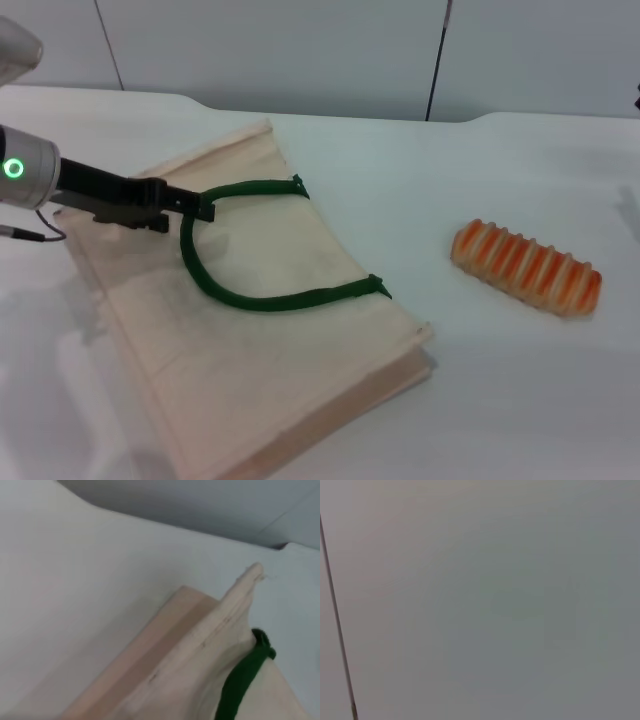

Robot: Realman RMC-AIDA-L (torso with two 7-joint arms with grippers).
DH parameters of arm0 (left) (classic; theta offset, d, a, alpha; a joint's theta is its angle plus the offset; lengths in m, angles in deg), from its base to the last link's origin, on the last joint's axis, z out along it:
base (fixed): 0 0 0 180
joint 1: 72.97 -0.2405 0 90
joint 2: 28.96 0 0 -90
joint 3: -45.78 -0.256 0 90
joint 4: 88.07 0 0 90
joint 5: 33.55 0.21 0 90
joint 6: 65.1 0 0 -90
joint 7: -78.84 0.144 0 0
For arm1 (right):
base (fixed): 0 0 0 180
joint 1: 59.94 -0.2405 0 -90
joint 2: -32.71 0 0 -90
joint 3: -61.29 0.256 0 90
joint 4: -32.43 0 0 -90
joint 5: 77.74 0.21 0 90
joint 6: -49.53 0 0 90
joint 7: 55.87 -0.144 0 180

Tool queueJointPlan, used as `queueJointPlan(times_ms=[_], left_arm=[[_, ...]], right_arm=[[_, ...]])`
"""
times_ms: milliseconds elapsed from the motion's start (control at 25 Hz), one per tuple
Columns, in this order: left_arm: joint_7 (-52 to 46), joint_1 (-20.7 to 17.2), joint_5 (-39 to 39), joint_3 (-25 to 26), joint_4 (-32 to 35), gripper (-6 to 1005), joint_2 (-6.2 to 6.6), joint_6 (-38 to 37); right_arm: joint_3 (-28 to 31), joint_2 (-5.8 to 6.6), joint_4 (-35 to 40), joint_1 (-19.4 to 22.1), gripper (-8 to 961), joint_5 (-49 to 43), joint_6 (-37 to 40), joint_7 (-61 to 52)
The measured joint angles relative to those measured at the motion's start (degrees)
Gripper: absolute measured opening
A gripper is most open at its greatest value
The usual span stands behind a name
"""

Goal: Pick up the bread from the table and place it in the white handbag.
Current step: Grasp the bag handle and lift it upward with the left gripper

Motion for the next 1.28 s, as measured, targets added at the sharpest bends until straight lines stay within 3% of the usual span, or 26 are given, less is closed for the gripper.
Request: queueJointPlan(times_ms=[1120, 1280], left_arm=[[-0.13, -0.99, -4.09, -0.04, 3.13, 692, 0.54, 0.07], [0.33, -1.04, -4.35, -0.04, 3.53, 502, 0.59, 0.08]], right_arm=[[0.0, 0.0, 0.0, -0.46, 893, 0.01, -0.22, 0.0], [0.0, 0.0, 0.0, -0.46, 893, 0.01, -0.21, 0.0]])
